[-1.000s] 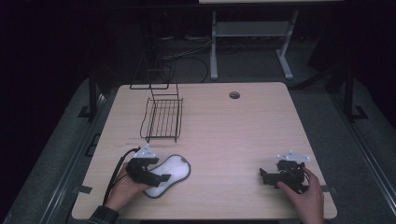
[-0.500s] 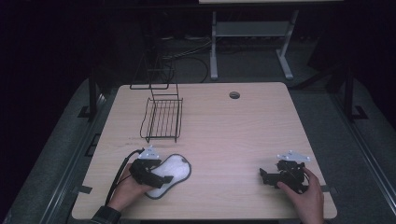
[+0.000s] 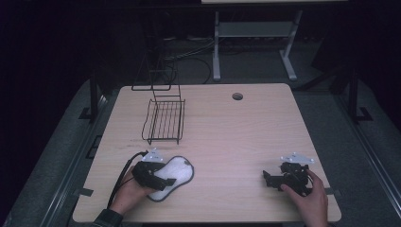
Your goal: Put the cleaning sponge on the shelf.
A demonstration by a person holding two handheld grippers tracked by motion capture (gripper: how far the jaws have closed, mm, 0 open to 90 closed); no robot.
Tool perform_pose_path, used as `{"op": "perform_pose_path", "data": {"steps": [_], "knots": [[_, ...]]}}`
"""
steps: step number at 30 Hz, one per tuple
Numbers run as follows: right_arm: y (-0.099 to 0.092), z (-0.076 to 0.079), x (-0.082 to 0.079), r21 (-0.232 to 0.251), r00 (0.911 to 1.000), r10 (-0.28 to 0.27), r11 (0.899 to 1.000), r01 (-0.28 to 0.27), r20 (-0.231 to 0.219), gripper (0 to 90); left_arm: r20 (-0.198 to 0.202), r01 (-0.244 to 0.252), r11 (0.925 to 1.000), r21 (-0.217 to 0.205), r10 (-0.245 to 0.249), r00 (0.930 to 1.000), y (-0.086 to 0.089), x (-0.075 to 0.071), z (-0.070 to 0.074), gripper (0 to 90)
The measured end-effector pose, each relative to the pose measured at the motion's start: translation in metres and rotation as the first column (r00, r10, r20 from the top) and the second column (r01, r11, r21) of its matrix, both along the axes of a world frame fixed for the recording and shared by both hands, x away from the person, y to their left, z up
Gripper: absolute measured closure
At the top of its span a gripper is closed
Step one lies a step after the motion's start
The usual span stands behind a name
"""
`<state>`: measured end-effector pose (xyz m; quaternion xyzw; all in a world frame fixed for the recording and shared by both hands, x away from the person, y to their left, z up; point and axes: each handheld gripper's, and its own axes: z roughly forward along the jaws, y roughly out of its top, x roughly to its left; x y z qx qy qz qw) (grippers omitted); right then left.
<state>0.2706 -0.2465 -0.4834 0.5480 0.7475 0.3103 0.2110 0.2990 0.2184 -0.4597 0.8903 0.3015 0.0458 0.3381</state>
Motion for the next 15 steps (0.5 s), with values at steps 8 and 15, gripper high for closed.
{"op": "perform_pose_path", "data": {"steps": [8, 15], "knots": [[0.0, 0.0, 0.0, 0.0, 1.0, 0.0, 1.0, 0.0, 0.0, 0.0, -0.007, -0.002, 1.0, -0.009, 0.002, 1.0, 0.0016, 0.0012, 0.0027, 28.8], [0.0, 0.0, 0.0, 0.0, 1.0, 0.0, 1.0, 0.0, 0.0, 0.0, 0.034, 0.003, 1.0, -0.009, -0.003, 0.9994, 0.003, -0.0011, 0.0099, 40.0]]}}
